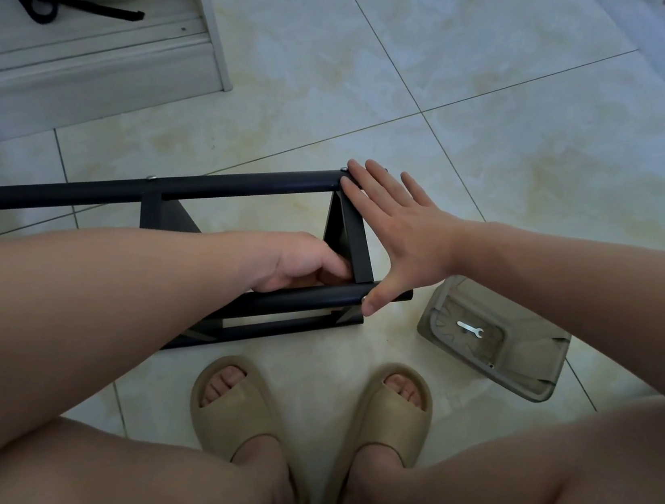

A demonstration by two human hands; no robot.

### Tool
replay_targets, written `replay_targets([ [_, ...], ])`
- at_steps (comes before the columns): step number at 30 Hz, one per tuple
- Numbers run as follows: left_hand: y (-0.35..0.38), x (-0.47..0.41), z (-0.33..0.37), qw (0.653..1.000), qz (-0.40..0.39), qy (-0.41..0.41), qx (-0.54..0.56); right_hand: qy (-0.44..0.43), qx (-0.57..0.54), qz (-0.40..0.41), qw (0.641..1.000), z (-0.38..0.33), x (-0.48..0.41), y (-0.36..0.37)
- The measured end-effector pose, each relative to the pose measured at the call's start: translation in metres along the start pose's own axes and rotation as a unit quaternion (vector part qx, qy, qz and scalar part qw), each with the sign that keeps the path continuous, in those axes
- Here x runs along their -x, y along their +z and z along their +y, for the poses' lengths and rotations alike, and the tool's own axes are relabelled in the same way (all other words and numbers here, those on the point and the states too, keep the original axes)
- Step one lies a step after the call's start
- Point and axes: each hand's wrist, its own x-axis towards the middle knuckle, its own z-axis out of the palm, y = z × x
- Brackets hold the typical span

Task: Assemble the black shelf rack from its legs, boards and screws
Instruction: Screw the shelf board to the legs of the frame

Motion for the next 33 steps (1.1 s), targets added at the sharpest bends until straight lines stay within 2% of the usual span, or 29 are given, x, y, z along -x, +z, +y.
replay_targets([
  [6, 0.0022, -0.0042, 0.0021, 0.997, 0.042, 0.008, -0.065, 0.002, -0.002, -0.003, 1.000, -0.0014, 0.0005, -0.0012],
  [12, 0.0002, -0.0002, 0.0004, 1.000, -0.002, 0.004, -0.019, 0.006, -0.007, -0.004, 1.000, -0.0028, 0.0009, -0.0022],
  [20, 0.0036, -0.0028, 0.0030, 0.997, 0.041, -0.001, -0.064, 0.008, -0.007, -0.004, 1.000, -0.0040, 0.0014, -0.0027],
  [28, 0.0022, -0.0011, 0.0010, 1.000, 0.008, -0.005, -0.002, 0.006, -0.012, -0.004, 1.000, -0.0031, 0.0012, -0.0021],
  [33, 0.0038, -0.0041, 0.0020, 0.996, 0.048, 0.013, -0.070, 0.007, -0.007, -0.006, 1.000, -0.0034, 0.0014, -0.0025],
])
